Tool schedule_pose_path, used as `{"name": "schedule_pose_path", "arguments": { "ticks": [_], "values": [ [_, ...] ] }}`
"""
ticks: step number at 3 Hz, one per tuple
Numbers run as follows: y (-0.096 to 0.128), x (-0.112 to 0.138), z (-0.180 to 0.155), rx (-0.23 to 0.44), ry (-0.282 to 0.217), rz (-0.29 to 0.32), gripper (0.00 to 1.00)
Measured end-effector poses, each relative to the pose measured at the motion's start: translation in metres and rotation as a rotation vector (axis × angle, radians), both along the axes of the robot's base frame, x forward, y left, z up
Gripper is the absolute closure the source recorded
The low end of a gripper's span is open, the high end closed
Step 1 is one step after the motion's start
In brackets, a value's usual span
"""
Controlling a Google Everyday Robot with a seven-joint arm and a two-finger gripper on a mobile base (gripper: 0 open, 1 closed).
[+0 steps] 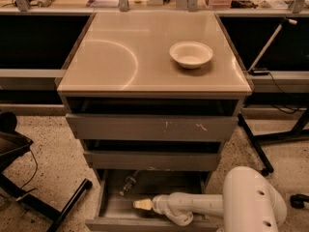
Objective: Pick water bottle from bottom drawer and place on counter
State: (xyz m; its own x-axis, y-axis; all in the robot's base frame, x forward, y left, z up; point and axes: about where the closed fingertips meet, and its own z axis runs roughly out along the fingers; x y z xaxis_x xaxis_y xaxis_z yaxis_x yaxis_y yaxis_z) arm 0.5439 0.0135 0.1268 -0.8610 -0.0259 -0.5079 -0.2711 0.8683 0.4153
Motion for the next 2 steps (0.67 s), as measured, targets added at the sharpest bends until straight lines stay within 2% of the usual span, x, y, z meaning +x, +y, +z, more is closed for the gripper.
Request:
{"name": "schedule_pose_path", "arguments": {
  "ticks": [1,2],
  "values": [
    [0.0,0.0,0.0,0.0,0.0,0.0,0.0],
    [0.0085,0.0026,-0.0038,0.035,0.006,0.038,0.0]
  ]
}}
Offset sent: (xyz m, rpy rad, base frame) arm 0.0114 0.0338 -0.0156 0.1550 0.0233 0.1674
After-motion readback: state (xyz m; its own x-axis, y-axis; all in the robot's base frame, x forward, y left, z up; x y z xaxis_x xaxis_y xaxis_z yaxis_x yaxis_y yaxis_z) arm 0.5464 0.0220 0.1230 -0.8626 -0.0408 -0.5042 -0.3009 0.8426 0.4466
